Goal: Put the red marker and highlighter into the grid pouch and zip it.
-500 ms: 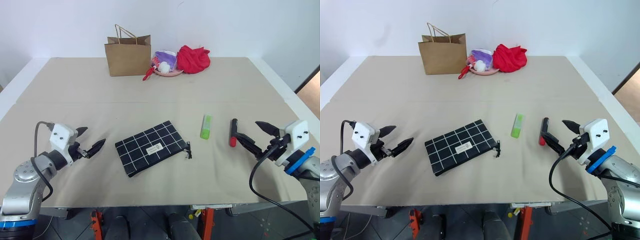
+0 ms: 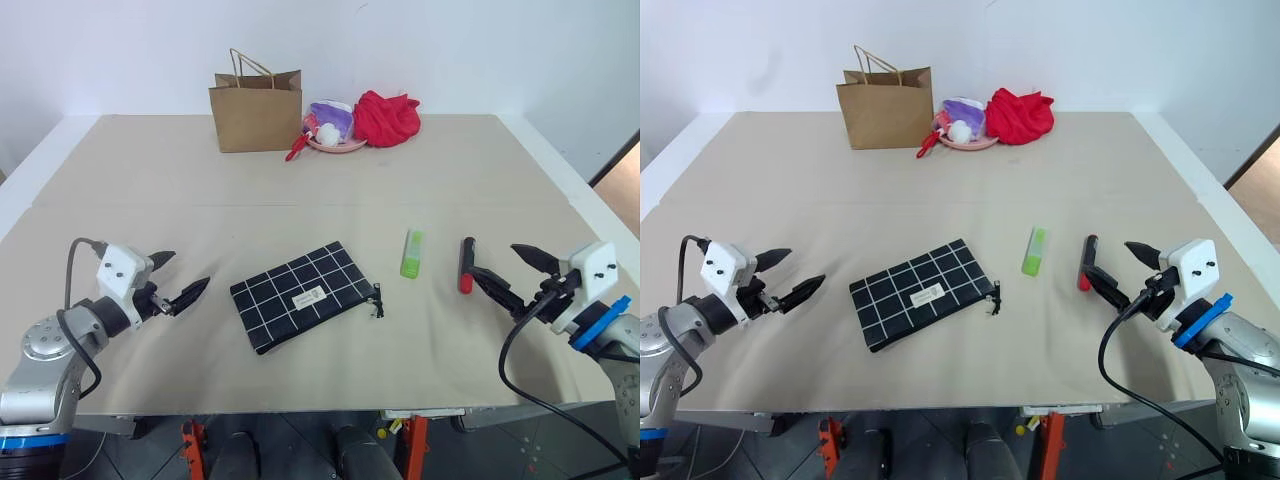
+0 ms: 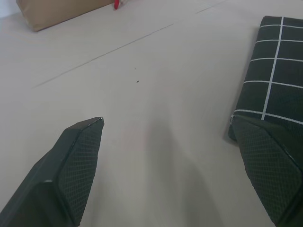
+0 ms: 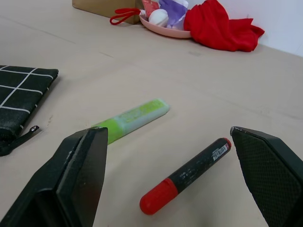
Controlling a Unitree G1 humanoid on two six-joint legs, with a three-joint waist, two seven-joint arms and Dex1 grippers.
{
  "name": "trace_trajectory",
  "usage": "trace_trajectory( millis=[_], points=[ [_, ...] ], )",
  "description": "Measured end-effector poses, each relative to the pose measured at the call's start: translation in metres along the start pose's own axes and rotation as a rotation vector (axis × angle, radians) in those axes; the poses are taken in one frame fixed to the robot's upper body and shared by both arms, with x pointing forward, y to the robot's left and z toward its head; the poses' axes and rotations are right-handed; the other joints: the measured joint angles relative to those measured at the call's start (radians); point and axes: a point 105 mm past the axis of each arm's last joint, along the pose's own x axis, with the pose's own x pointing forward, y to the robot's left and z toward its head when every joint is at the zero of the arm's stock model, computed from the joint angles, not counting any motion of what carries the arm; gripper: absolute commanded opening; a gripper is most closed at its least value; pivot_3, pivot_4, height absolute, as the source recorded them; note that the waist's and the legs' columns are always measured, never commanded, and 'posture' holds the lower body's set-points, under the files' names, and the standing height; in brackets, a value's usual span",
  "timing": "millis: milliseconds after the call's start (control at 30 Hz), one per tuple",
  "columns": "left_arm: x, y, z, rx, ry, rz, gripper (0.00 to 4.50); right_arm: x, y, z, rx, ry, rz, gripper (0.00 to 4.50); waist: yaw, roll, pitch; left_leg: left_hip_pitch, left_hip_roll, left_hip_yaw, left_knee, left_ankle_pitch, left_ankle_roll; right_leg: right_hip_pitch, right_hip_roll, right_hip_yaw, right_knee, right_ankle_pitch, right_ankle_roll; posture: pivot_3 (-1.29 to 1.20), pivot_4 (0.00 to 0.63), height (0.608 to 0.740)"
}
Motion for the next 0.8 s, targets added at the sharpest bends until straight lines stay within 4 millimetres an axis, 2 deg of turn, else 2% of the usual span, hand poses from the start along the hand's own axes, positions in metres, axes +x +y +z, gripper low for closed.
trace_trajectory(
  millis=[333,433,533,633,667,700,733,800],
  points=[
    [0.0,-0.003,-0.001,0.012,0.003,-0.028,4.42,0.002,0.006,0.004,0.007,-0.008,0.034,4.46,0.0,0.0,0.0,0.0,0.0,0.0,0.0,0.0,0.0,0.0,0.0,0.0,0.0,0.0,0.0,0.0,0.15,0.74],
    [0.004,-0.013,0.001,0.017,-0.004,-0.085,4.42,0.014,0.027,0.019,0.003,-0.044,0.125,4.46,-0.002,0.0,0.0,0.0,0.0,0.0,0.0,0.0,0.0,0.0,0.0,0.0,0.0,0.0,0.0,0.0,0.15,0.74],
    [0.009,-0.026,0.006,0.015,-0.028,-0.146,4.42,0.034,0.063,0.035,0.018,-0.101,0.263,4.46,-0.002,0.0,0.0,0.0,0.0,0.0,0.0,0.0,0.0,0.0,0.0,0.0,0.0,0.0,0.0,0.0,0.15,0.74],
    [0.013,-0.039,0.006,0.015,-0.028,-0.205,4.42,0.05,0.089,0.037,0.063,-0.12,0.348,4.46,-0.001,0.0,0.0,0.0,0.0,0.0,0.0,0.0,0.0,0.0,0.0,0.0,0.0,0.0,0.0,0.0,0.15,0.74],
    [0.015,-0.05,0.005,0.017,-0.024,-0.26,4.42,0.059,0.102,0.04,0.084,-0.139,0.391,4.46,-0.001,0.0,0.0,0.0,0.0,0.0,0.0,0.0,0.0,0.0,0.0,0.0,0.0,0.0,0.0,0.0,0.15,0.74],
    [0.016,-0.055,0.005,0.018,-0.025,-0.28,4.42,0.061,0.107,0.04,0.088,-0.143,0.407,4.46,-0.001,0.0,0.0,0.0,0.0,0.0,0.0,0.0,0.0,0.0,0.0,0.0,0.0,0.0,0.0,0.0,0.15,0.74],
    [0.017,-0.066,0.005,0.023,-0.023,-0.337,4.48,0.069,0.119,0.04,0.091,-0.145,0.446,4.23,-0.001,0.0,0.0,0.0,0.0,0.0,0.0,0.0,0.0,0.0,0.0,0.0,0.0,0.0,0.0,0.0,0.15,0.74],
    [0.017,-0.076,0.003,0.027,-0.015,-0.393,4.5,0.078,0.13,0.037,0.096,-0.134,0.476,3.74,-0.001,0.0,0.0,0.0,0.0,-0.001,0.0,0.0,0.0,0.0,0.0,0.0,0.0,0.0,0.0,0.0,0.15,0.74]
  ],
)
